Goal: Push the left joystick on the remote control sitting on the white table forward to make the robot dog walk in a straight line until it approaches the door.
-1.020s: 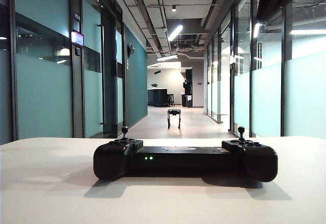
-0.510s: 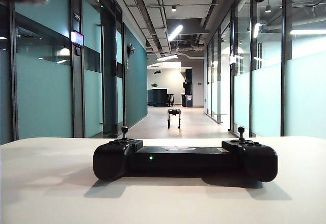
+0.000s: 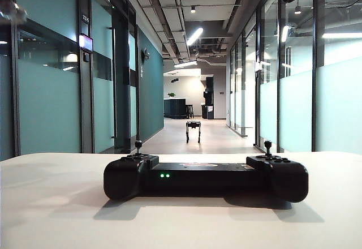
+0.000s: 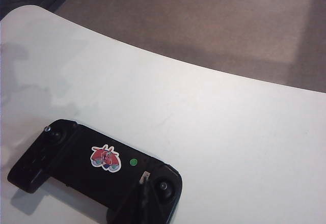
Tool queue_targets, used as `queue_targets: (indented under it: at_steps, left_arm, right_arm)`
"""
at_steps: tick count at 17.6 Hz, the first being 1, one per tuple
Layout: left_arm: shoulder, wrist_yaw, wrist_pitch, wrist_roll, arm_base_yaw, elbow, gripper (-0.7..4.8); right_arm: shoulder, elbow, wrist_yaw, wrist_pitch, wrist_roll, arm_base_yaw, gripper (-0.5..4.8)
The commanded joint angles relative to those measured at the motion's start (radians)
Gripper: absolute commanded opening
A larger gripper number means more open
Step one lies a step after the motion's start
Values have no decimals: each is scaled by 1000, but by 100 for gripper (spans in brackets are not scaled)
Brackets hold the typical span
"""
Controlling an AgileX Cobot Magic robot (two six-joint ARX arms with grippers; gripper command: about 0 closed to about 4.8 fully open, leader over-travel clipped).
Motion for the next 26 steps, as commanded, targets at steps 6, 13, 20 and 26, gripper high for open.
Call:
queue_targets:
  at_steps: [6,13,20,26]
  left_arm:
    - [-64,-37,26,5,94,-10,-5]
    - [-114,12,22,10,454,-60,-5]
    - [-218,11,46,50,557,-160,-5]
    - [-218,-19,71,78,555,-196,-5]
  right_arm:
    - [-4,2,5,16,-2,0,-5]
    - [-4,2,5,17,-2,0,-5]
    - [-3,2,3,17,-2,0,-5]
    - [2,2,4,15,-2,0,-5]
